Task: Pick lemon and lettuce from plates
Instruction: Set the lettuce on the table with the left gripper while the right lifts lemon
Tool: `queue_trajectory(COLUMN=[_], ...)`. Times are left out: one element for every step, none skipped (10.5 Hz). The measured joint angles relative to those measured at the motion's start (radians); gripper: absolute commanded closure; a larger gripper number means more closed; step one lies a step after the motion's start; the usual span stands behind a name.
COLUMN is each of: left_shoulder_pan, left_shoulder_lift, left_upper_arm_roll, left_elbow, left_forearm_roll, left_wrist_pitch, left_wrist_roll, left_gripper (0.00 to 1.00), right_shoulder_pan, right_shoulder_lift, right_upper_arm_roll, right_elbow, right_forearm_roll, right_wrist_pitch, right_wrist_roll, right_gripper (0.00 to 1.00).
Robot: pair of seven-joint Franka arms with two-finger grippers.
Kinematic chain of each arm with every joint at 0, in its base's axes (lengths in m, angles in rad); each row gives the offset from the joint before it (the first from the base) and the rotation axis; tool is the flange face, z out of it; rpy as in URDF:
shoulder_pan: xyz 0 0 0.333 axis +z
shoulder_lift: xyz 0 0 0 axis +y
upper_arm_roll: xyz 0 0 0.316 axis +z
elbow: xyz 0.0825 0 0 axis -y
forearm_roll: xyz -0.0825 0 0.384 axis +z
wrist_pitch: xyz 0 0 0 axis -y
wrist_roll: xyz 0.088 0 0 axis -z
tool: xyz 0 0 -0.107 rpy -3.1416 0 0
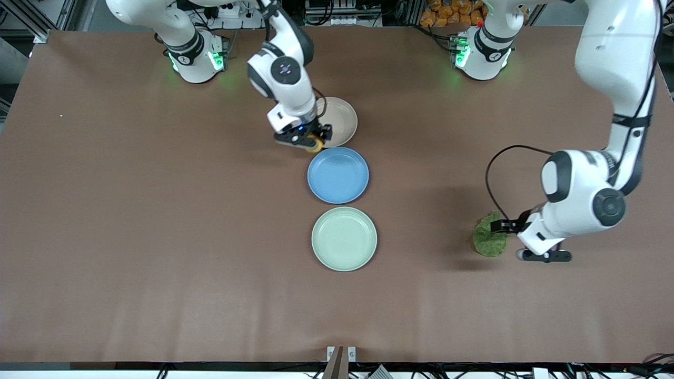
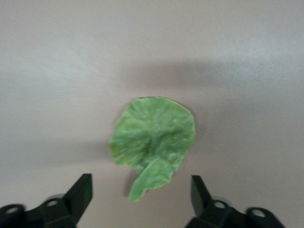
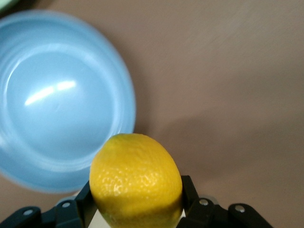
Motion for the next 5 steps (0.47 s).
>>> queue_trajectory(left_shoulder_pan=[0.001, 0.002, 0.003, 0.003, 0.003], left_shoulder_lift=[-0.028, -0.054, -0.085, -0.118, -0.151], left_upper_arm_roll=[0.007, 0.009, 0.01, 0.011, 0.012], left_elbow=[0.028, 0.069, 0.121, 0.17, 0.207], left_forearm_roll=[0.045, 0.083, 0.106, 0.118, 0.124], left_wrist_pitch=[-0.051, -0.118, -0.192, -0.25, -0.296], left_wrist_roll=[0.003, 0.003, 0.003, 0.003, 0.003], left_gripper=[0.0, 0.0, 0.0, 0.0, 0.0], right_shoulder_pan=[-0.017, -0.039, -0.083, -0.152, -0.241], right_shoulder_lift=[-0.012, -0.019, -0.021, -0.02, -0.018], right_upper_arm_roll=[-0.043, -0.097, -0.153, -0.183, -0.192], right_elbow=[0.005, 0.015, 0.026, 0.029, 0.03], right_forearm_roll=[-0.009, -0.015, -0.017, -0.017, -0.019], right_wrist_pitch=[-0.044, -0.091, -0.122, -0.132, -0.133], right_wrist_roll=[-0.022, -0.078, -0.179, -0.294, -0.431], right_gripper=[1.0, 1.0, 1.0, 1.0, 1.0])
